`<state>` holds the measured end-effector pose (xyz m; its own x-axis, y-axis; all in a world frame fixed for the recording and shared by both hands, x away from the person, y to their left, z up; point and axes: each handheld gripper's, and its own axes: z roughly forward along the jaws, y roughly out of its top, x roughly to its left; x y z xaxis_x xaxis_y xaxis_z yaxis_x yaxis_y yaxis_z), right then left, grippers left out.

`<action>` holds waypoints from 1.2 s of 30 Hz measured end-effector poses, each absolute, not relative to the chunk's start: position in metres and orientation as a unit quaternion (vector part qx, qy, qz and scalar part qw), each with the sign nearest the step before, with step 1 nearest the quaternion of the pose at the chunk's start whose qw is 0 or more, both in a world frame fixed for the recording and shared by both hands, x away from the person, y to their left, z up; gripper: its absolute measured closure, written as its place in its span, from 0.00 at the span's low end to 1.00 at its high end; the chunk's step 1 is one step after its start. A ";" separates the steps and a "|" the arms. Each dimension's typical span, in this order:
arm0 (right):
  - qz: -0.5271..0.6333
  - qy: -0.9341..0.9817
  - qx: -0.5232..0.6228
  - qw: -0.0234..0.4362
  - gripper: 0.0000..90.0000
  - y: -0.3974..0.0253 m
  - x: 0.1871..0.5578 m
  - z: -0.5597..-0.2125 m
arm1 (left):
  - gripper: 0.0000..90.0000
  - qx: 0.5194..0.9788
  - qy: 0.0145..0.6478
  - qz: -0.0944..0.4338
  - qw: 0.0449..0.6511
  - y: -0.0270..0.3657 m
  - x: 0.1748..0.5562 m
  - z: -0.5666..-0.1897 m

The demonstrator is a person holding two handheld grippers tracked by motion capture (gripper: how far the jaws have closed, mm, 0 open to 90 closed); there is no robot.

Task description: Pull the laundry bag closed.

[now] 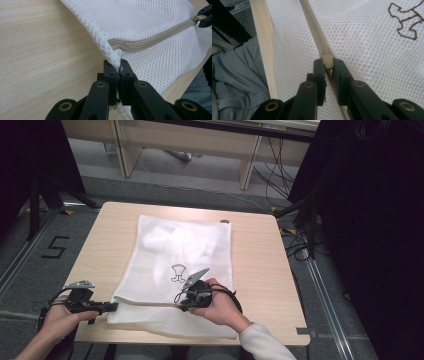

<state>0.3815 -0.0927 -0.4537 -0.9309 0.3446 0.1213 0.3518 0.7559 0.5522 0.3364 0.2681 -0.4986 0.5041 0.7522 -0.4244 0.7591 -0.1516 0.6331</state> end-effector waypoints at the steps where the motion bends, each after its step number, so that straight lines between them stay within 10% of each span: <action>1: -0.294 -0.937 -0.189 0.007 0.91 -0.094 0.381 -0.453 | 0.96 0.759 0.498 -0.003 0.419 0.268 0.336 -0.498; 36: -0.299 -0.934 -0.196 0.003 0.91 -0.110 0.381 -0.452 | 0.96 0.759 0.500 -0.002 0.418 0.268 0.336 -0.499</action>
<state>0.3805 -0.1104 -0.4522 -0.9231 0.3645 0.1229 0.3682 0.7448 0.5565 0.3361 0.2684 -0.4987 0.5004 0.7565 -0.4211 0.7603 -0.1514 0.6317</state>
